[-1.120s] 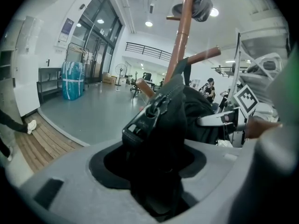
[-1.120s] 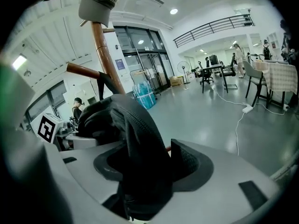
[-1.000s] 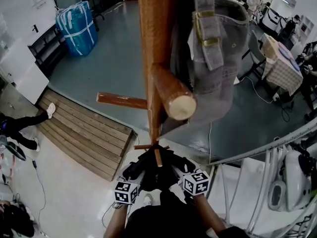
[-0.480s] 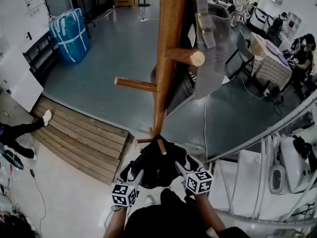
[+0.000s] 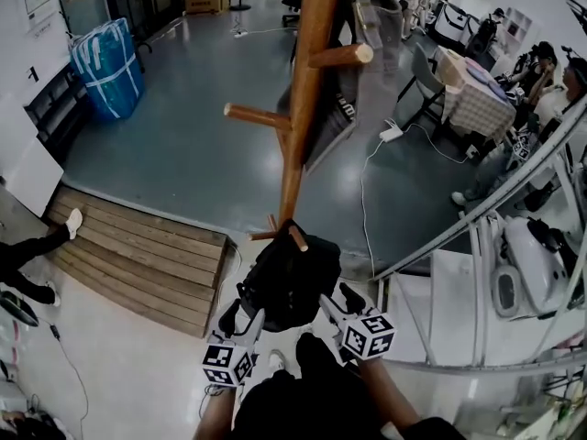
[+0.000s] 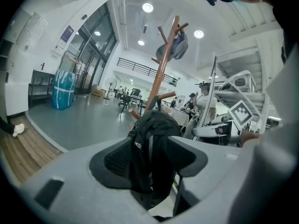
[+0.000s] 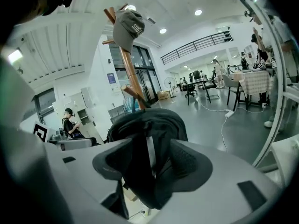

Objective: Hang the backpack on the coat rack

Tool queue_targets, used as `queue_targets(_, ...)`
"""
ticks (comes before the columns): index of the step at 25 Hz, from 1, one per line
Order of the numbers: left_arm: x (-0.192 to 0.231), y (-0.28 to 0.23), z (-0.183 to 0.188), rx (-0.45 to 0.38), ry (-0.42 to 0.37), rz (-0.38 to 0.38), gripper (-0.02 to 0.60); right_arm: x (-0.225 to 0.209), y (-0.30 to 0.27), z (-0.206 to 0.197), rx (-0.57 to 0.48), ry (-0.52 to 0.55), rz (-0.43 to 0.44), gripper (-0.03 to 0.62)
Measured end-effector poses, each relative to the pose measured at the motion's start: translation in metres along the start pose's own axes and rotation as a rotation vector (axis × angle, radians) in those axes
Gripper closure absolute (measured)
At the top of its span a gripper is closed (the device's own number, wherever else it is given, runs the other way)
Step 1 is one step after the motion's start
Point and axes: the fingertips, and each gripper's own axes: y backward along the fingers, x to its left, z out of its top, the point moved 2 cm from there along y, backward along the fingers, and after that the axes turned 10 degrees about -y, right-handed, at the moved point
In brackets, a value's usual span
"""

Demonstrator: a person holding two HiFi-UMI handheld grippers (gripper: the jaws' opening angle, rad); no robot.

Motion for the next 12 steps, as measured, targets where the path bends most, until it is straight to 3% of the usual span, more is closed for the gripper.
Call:
queue_targets(3,-0.011,0.012,0.010,-0.031,-0.014,-0.021,0.333,0.011,0.014,-0.006,-0.018,-0.017,-0.003,0.359)
queue_targets(7,-0.032,0.025,0.019,-0.064,-0.018,-0.026,0.348,0.020,0.033,-0.013,-0.035,-0.033,-0.016,0.422)
queue_targets(12,-0.057,0.031,0.025,-0.101,-0.036,-0.007,0.425,0.024,0.050,-0.013,-0.065,-0.032,0.006,0.486)
